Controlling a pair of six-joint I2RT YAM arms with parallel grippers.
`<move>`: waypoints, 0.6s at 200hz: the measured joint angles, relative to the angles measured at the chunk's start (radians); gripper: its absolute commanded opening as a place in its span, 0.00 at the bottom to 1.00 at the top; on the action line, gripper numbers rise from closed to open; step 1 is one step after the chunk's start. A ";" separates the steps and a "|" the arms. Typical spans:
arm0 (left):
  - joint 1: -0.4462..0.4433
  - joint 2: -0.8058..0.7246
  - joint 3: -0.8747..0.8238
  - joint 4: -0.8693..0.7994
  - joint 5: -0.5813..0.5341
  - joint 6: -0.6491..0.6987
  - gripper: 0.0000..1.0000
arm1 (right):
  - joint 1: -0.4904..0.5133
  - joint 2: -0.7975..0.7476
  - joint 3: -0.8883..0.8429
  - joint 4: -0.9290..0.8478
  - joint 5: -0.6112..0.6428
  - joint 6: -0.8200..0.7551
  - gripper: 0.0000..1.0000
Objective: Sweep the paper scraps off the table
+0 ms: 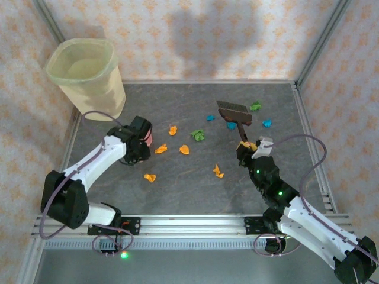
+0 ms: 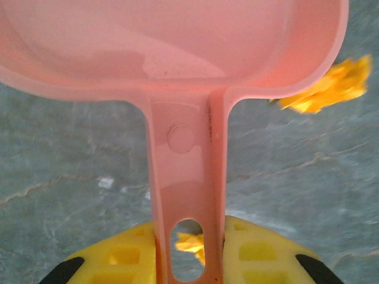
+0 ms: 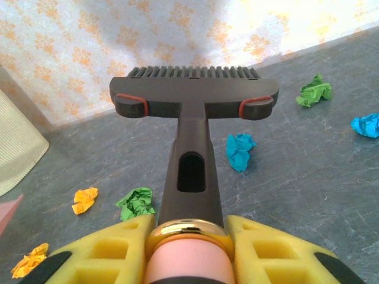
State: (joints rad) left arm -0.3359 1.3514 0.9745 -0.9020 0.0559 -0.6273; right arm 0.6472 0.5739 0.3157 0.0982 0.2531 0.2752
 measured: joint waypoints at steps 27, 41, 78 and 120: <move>0.045 -0.051 -0.108 0.046 0.075 -0.003 0.01 | 0.000 0.000 -0.003 0.001 -0.007 0.000 0.00; 0.055 -0.053 -0.153 0.082 0.113 -0.011 0.05 | 0.000 0.000 -0.005 0.004 -0.010 0.000 0.00; 0.055 -0.027 -0.200 0.137 0.128 -0.029 0.30 | 0.000 0.000 -0.008 0.009 -0.011 0.000 0.00; 0.055 0.011 -0.200 0.151 0.119 -0.037 0.42 | 0.000 0.014 -0.009 0.016 -0.014 0.000 0.00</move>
State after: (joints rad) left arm -0.2813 1.3624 0.7742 -0.7513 0.1753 -0.6640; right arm 0.6472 0.5884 0.3065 0.1143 0.2394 0.2752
